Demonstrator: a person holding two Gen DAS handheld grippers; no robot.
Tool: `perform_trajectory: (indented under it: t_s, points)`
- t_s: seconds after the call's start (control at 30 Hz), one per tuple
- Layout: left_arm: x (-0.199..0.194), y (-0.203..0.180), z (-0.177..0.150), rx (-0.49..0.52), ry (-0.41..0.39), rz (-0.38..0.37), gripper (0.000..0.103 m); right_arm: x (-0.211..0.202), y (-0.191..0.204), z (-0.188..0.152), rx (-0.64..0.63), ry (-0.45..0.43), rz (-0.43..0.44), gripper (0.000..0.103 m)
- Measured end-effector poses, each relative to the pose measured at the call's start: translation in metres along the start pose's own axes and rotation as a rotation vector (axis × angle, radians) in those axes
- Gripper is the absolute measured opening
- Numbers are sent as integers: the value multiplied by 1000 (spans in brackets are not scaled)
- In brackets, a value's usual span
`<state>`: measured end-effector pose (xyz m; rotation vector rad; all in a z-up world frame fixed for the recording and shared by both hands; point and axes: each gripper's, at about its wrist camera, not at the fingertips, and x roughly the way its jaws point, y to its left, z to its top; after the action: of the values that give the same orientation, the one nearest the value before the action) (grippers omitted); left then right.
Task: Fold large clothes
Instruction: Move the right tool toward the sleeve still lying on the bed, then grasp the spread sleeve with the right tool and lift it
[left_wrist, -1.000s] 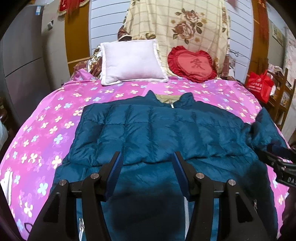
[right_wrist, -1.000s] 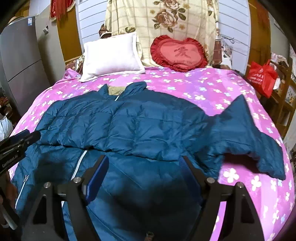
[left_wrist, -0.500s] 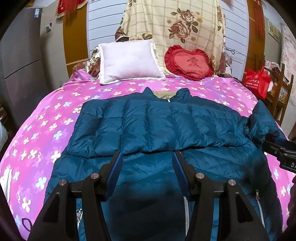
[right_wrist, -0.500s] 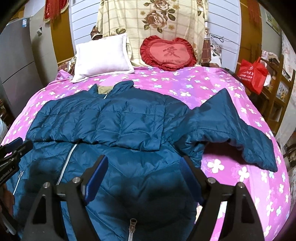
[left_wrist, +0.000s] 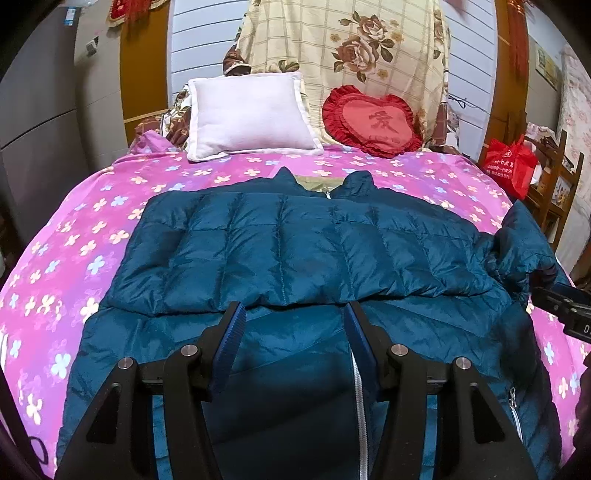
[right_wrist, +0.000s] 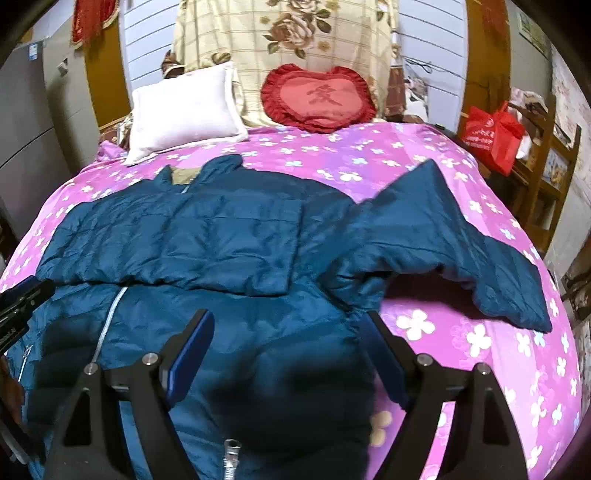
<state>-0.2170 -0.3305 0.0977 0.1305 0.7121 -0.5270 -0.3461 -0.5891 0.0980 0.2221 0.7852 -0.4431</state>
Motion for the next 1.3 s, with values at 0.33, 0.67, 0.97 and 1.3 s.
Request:
perform_trajectory:
  t_s: [0.33, 0.67, 0.97, 1.3]
  points:
    - [14, 4, -2, -40, 26, -17, 37, -4, -44, 6, 34, -27, -49, 85]
    - [19, 0, -3, -32, 39, -29, 37, -6, -148, 25, 168, -80, -203, 88]
    - [28, 2, -7, -46, 70, -34, 37, 31, -284, 17, 368, -11, -390, 88]
    - [37, 2, -12, -44, 103, -33, 37, 66, -377, -10, 538, 74, -429, 92]
